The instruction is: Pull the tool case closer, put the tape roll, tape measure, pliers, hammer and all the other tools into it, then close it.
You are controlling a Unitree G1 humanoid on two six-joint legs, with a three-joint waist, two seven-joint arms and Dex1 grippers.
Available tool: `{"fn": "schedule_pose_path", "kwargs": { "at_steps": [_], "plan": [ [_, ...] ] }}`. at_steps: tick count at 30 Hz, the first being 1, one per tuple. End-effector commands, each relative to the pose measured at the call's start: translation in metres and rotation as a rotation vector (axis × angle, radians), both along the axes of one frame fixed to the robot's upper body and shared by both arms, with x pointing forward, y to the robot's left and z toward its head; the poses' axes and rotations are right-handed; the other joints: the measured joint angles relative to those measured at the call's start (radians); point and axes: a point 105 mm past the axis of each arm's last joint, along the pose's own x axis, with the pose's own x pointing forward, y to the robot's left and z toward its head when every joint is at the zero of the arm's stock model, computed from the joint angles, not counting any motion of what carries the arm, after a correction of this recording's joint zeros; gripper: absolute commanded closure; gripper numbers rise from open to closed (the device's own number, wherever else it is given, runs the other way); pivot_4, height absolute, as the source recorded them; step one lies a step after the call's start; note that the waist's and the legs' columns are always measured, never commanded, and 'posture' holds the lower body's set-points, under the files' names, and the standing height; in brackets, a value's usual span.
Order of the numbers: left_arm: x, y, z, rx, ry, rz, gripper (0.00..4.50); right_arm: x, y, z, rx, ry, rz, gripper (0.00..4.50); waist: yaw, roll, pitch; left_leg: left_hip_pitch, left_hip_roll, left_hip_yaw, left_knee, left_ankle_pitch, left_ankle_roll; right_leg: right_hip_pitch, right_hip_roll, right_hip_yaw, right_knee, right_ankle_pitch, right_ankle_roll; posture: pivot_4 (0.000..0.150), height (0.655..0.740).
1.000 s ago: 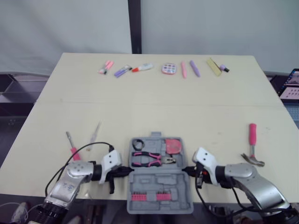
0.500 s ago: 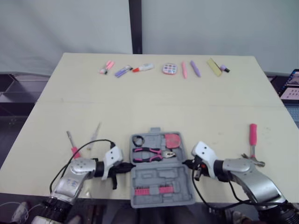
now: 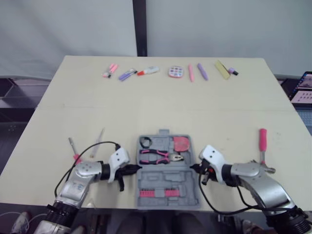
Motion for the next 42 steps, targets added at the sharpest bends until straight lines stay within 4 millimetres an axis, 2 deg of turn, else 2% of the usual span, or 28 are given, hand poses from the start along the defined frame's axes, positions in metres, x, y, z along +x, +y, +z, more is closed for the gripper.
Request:
{"fn": "schedule_pose_path", "kwargs": {
  "at_steps": [1,32,42],
  "plan": [
    [0.015,0.001,0.012,-0.012,-0.062,0.062,4.47,-0.002,0.019,0.008,0.053,-0.023,0.065,4.50,0.000,0.000,0.000,0.000,0.000,0.000,0.000,0.000,0.000,0.000,0.000,0.000,0.000,0.000,0.000,0.150,0.7336],
    [0.024,0.012,0.011,0.005,-0.083,0.128,4.47,0.020,0.022,0.010,0.041,-0.076,0.009,4.50,-0.004,0.000,0.000,0.000,0.000,0.000,-0.001,0.000,0.000,-0.002,0.000,0.000,0.002,0.000,0.000,0.150,0.7336],
    [0.026,0.014,0.010,0.008,-0.086,0.134,4.47,0.021,0.022,0.009,0.040,-0.078,0.003,4.50,-0.004,0.000,0.000,0.001,0.000,0.000,-0.001,0.000,0.000,-0.002,0.000,0.000,0.002,0.000,0.000,0.150,0.7336]
  ]
}}
